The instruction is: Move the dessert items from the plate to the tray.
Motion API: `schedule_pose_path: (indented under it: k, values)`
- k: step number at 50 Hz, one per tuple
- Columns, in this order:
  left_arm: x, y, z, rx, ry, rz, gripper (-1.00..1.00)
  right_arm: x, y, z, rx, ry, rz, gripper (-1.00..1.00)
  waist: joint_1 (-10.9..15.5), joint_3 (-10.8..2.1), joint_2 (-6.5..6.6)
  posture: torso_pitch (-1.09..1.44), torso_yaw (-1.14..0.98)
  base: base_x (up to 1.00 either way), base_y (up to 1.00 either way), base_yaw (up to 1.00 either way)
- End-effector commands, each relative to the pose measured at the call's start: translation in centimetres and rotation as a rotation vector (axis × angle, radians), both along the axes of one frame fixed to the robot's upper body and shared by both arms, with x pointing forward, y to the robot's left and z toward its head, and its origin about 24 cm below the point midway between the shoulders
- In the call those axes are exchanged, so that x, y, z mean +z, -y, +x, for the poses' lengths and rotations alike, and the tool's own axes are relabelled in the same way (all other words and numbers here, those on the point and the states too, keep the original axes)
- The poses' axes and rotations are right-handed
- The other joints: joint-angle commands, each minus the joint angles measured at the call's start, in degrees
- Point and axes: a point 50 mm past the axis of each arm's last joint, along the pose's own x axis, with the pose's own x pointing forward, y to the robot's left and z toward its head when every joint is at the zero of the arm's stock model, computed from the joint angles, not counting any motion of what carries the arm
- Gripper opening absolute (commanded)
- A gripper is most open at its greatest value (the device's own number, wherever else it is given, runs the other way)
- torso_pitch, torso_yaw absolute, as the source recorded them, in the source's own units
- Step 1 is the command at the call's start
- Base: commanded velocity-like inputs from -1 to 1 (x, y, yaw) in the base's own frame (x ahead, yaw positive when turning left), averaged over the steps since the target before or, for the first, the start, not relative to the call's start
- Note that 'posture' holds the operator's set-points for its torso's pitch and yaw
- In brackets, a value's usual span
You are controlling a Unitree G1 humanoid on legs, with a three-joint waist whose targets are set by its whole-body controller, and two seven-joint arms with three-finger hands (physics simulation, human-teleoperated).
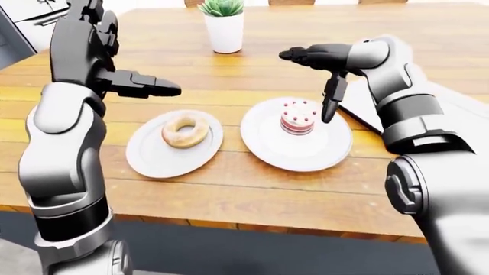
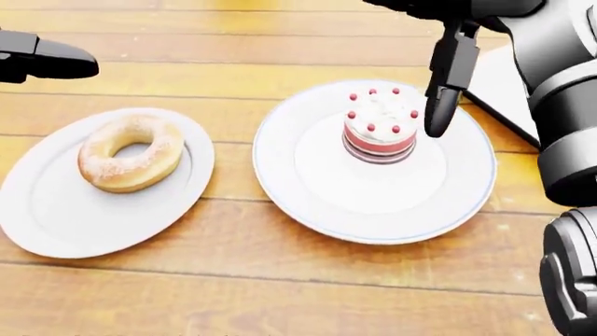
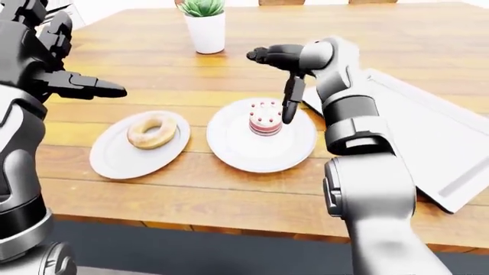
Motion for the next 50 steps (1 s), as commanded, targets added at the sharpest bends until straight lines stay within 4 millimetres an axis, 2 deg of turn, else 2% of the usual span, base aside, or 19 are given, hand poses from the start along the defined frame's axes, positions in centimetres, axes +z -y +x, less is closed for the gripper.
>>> schedule_pose_path:
  k: [1, 4, 16, 33, 36, 41, 44, 47, 50]
  values:
    - [1.5, 0.0, -0.7, 0.003, 0.085, 0.011, 1.0, 2.2, -0.8, -0.3, 0.038, 0.104, -0.017, 1.0, 0.1, -1.69, -0.03, 0.0, 0.0, 0.0, 0.0, 0.0]
    - [1.4, 0.0, -0.7, 0.003, 0.084, 0.012, 1.0, 1.1, -1.3, -0.2, 0.059, 0.09, -0.04, 1.0, 0.1, -1.76, -0.05, 0.0, 0.0, 0.0, 0.0, 0.0]
    - [0.9, -0.1, -0.9, 0.016, 0.078, 0.008, 1.0, 0.2, -2.1, 0.0, 0.078, 0.098, -0.002, 1.0, 0.4, -1.99, -0.11, 0.0, 0.0, 0.0, 0.0, 0.0]
    - [1.0, -0.8, -1.0, 0.045, 0.069, 0.003, 1.0, -1.5, -1.1, 0.0, 0.026, 0.075, 0.015, 1.0, 0.8, -2.37, -0.34, 0.0, 0.0, 0.0, 0.0, 0.0]
    - [1.0, -0.9, -1.1, 0.048, 0.069, 0.002, 1.0, -1.5, -1.1, 0.0, 0.029, 0.073, 0.021, 0.98, 0.8, -2.39, -0.29, 0.0, 0.0, 0.0, 0.0, 0.0]
    - [1.0, -0.9, -1.1, 0.052, 0.069, 0.004, 1.0, -1.6, -1.0, -0.1, 0.028, 0.072, 0.01, 0.76, 0.8, -2.44, -0.29, 0.0, 0.0, 0.0, 0.0, 0.0]
    - [0.9, -0.9, -1.2, 0.053, 0.069, 0.006, 1.0, -1.3, -1.0, -0.1, 0.027, 0.081, 0.002, 0.8, 0.7, -2.48, -0.29, 0.0, 0.0, 0.0, 0.0, 0.0]
    - [1.0, -1.1, -1.3, 0.058, 0.069, 0.006, 1.0, -1.4, -1.0, -0.1, 0.031, 0.088, -0.001, 0.65, 0.7, -2.49, -0.27, 0.0, 0.0, 0.0, 0.0, 0.0]
    - [0.9, -1.1, -1.3, 0.058, 0.071, 0.003, 1.0, -1.2, -1.0, -0.1, 0.034, 0.093, -0.005, 0.63, 0.7, -2.5, -0.29, 0.0, 0.0, 0.0, 0.0, 0.0]
